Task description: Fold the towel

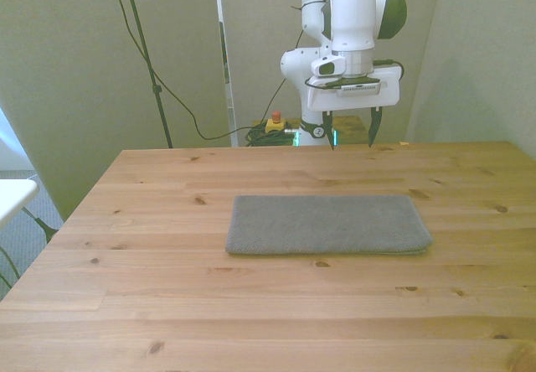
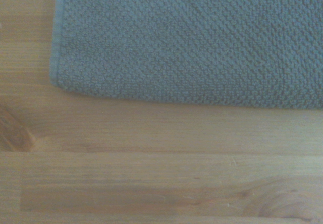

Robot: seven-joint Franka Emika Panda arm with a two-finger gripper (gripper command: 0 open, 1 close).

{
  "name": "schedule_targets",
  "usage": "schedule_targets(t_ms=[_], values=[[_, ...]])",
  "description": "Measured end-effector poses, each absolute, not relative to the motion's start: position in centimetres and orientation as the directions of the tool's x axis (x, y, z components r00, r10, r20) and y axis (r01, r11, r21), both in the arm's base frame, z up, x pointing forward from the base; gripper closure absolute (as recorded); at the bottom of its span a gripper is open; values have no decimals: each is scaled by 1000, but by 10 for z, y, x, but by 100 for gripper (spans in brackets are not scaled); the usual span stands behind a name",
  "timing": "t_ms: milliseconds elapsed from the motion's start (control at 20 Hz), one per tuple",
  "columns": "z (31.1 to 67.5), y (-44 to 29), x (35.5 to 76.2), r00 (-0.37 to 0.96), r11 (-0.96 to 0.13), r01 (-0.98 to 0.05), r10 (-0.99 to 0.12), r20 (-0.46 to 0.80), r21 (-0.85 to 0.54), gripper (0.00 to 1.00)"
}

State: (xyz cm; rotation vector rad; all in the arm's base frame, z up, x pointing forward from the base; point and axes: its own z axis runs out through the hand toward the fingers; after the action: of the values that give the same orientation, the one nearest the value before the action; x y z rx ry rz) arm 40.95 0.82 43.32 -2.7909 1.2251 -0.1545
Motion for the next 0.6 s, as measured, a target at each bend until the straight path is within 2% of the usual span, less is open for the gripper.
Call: schedule_targets(t_ms=[250, 600], values=[[442, 10, 429, 668, -671, -729, -740, 79, -134, 0], [446, 22, 522, 634, -644, -755, -765, 113, -126, 0]])
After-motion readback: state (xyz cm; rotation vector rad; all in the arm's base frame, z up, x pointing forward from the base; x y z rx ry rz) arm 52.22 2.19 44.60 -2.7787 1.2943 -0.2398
